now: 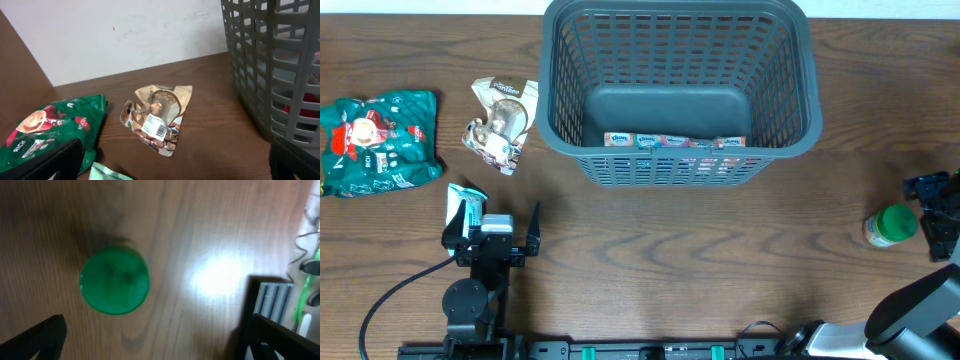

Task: Pack container
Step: 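Withdraw the right gripper and move it toward the green-lidded jar, then lower the right gripper around the green-lidded jar and close it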

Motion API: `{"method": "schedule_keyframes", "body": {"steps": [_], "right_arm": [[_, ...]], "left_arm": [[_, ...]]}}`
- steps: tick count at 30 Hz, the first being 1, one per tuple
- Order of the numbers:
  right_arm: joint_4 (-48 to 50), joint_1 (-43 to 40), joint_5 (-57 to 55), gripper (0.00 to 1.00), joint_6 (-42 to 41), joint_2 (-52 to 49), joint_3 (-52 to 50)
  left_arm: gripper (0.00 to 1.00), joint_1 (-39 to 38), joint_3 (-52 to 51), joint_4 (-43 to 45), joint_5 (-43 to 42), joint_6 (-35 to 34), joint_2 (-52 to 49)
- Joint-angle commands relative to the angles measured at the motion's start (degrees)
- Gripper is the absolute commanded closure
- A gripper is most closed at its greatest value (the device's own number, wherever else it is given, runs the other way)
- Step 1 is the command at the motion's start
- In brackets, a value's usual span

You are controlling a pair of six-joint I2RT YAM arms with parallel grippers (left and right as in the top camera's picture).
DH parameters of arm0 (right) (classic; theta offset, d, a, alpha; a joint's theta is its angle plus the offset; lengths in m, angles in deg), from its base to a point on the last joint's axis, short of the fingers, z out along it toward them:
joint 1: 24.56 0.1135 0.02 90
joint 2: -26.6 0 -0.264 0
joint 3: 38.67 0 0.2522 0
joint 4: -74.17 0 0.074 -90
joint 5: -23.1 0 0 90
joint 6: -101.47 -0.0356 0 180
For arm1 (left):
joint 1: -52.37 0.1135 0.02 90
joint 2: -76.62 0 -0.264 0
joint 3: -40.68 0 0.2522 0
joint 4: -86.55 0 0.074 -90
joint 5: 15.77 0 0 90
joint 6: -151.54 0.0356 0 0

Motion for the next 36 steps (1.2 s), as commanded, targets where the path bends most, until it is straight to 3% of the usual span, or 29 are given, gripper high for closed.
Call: {"method": "schedule_keyframes", "body": {"steps": [1,17,36], "right_arm": [[2.3,0.4,2.0,0.01,2.1,0.6,-2.8],[16.9,0.6,2.2,0.04,2.1,0.6,-13.9],[23.1,0.4,1.7,0.10,2.1,0.1,-17.2]], "left_arm": [[0.01,0.3,-1.6,-1.4,0.0,0.7,0.4],[0.01,0.3,-1.6,-1.4,0.0,0.7,0.4],[0.01,0.3,-1.6,-1.4,0.0,0.7,0.4]]}}
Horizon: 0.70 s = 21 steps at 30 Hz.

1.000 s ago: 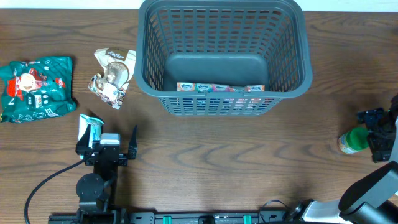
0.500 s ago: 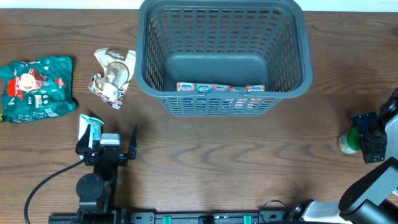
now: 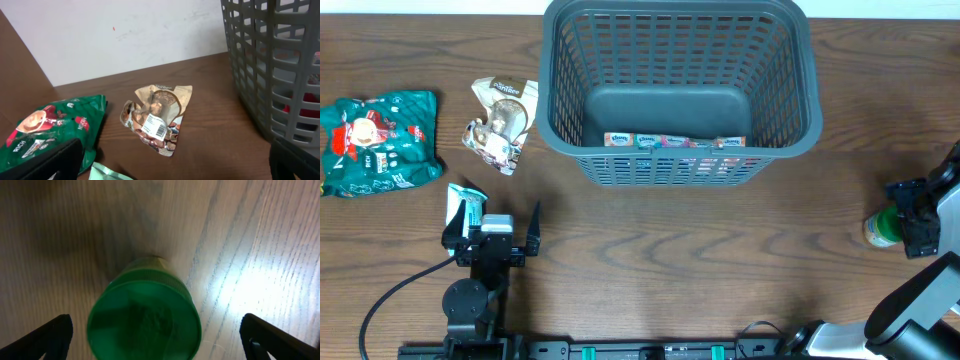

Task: Pack container
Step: 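Lower the right gripper around the green-lidded jar and close it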

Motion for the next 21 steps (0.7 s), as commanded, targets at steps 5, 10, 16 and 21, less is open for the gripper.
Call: {"method": "schedule_keyframes", "body": {"steps": [5,10,16,21], "right_arm": [[3.4,-0.1,-0.8,0.12,0.2,0.1,-4.7],[4.8,-0.2,-0.8,0.12,-0.3,0.0,-6.1],[5.9,-0.5,-0.7,0.16,-0.2,-0.3,-6.4],[6.8,-0.5,-0.3,0.18,-0.5,-0.7,-6.4]], "left_arm": [[0.01,0.3,-1.6,-1.4,0.0,0.7,0.4],[0.02,0.3,-1.6,-1.4,0.0,0.7,0.4],[0.01,0.3,-1.6,-1.4,0.0,0.7,0.4],[0.01,0.3,-1.6,-1.4,0.0,0.7,0.4]]}}
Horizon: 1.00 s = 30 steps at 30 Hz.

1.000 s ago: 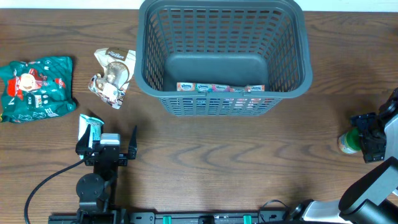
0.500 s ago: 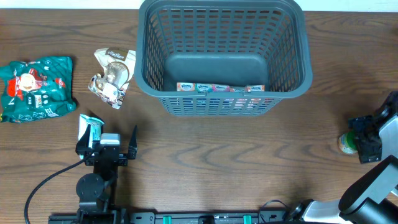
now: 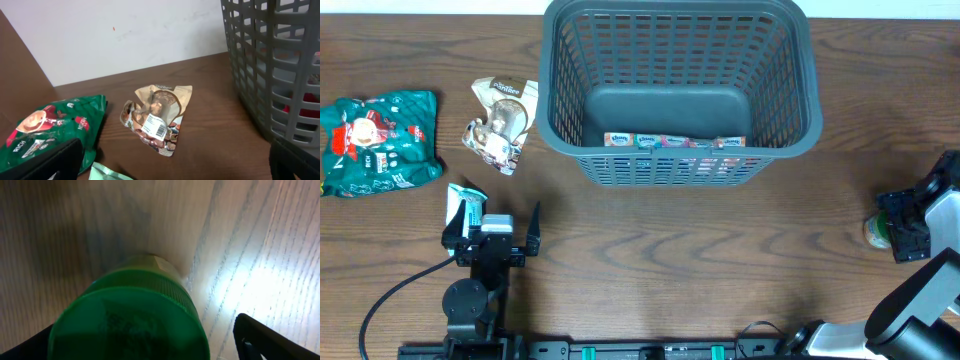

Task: Pack container
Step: 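Lower the right gripper around the green-lidded jar and close it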

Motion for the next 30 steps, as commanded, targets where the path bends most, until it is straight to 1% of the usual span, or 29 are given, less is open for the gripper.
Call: {"method": "schedule_keyframes", "body": {"steps": [1,10,18,23,24,30], "right_arm": [[0.5,-0.4,-0.4,0.18,-0.5,-0.6,-0.4],[1.6,-0.4,-0.4,0.17,-1.8,-1.3,-0.4],[2.4,-0.4,0.9,0.15,-2.4,-9.6,-0.4],[3.3,-0.4,0.9,0.15,-2.4,-11.9,-0.4],[3.7,-0.4,0.9,0.16,-2.4,-11.9,-0.4],[4.4,-0.3,0.9,0.32,-2.4,-11.8,-0.3]], "left_arm": [[0.01,0.3,-1.6,-1.4,0.0,0.7,0.4],[0.01,0.3,-1.6,-1.4,0.0,0.7,0.4],[0.01,0.3,-1.6,-1.4,0.0,0.7,0.4],[0.02,0.3,-1.6,-1.4,0.0,0.7,0.4],[0.01,0.3,-1.6,-1.4,0.0,0.7,0.4],[0.01,0.3,-1.6,-1.4,0.0,0.7,0.4]]}}
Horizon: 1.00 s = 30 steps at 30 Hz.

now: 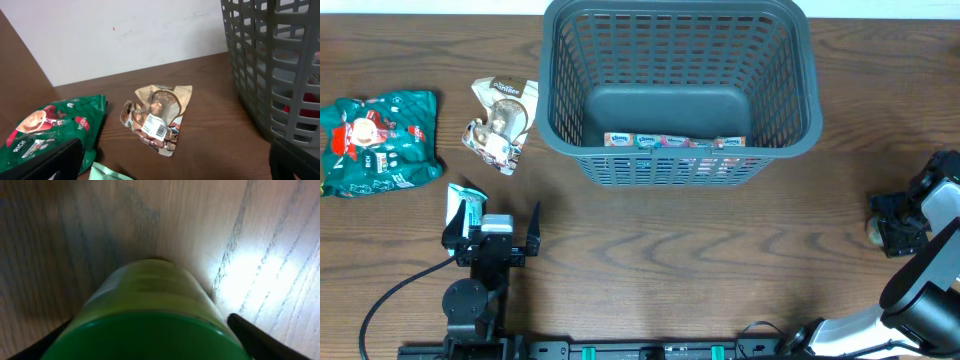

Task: Pack container
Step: 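Lower the right gripper around the green-lidded jar and close it, then lift the jar, carry it over the basket and lower it inside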

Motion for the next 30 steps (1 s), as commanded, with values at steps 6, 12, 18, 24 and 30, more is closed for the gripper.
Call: {"method": "schedule_keyframes", "body": {"steps": [6,12,18,24,30], "right_arm": [[0.5,-0.3,-0.4,0.23,-0.8,-3.1,-1.2],[0.5,-0.3,-0.4,0.88,-0.8,-3.1,-1.2],[0.5,-0.3,-0.2,0.99,-0.3,-3.0,-1.2],[-0.4,1.9,-0.7,0.99,1.8,0.2,0.5],[-4.2,5.7,-2.8,0.99,4.2,7.2,5.8]], "left_arm": [[0.01,0.3,-1.6,-1.4,0.1,0.7,0.4],[0.02,0.3,-1.6,-1.4,0.1,0.7,0.4],[0.01,0.3,-1.6,-1.4,0.1,0.7,0.4],[0.01,0.3,-1.6,-1.4,0.1,0.7,0.4],[0.01,0.3,-1.6,-1.4,0.1,0.7,0.4]]}}
